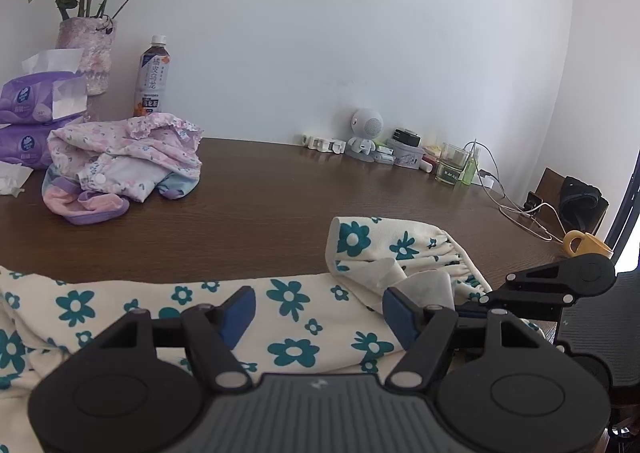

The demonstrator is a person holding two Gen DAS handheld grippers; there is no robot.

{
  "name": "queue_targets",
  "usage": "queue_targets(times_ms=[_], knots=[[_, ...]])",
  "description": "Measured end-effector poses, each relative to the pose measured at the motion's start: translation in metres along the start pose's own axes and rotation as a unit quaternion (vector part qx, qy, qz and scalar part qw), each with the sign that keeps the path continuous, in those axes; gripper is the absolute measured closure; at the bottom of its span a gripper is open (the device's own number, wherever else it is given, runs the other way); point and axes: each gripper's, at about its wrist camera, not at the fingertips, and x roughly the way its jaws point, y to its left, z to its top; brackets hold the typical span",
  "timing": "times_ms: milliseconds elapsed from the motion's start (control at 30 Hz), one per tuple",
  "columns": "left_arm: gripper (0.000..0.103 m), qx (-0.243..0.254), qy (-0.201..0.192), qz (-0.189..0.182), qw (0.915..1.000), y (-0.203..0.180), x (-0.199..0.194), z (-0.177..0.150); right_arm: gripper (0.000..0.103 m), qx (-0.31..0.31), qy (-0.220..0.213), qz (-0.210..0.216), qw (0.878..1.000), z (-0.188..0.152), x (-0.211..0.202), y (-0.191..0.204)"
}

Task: Fold clothes
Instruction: 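Carry the dress end over the folded dress toward the left gripper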

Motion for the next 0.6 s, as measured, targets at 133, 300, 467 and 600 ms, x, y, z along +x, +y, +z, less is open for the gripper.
queue_targets(times_ms=[133, 300, 467, 600], knots=[[0.034, -0.001, 0.001, 0.001, 1.0000, 0.000, 0.000, 0.000, 0.090, 0.016, -0.007, 0.020, 1.000, -0.001, -0.003, -0.002], [0.033, 0.000, -0.002, 0.014, 0.9999, -0.001, -0.004, -0.001, 0.063, 0.063, -0.031, 0.062, 0.996, 0.000, -0.014, -0.014], [0.033, -0.009, 0.000, 0.033, 0.9994, 0.001, -0.011, -0.003, 0.063, 0.130, -0.063, 0.113, 0.983, -0.001, -0.029, -0.035], [0.033, -0.014, 0.004, 0.045, 0.9989, 0.001, -0.019, -0.004, 0.062, 0.219, -0.106, 0.147, 0.959, -0.011, -0.049, -0.073]])
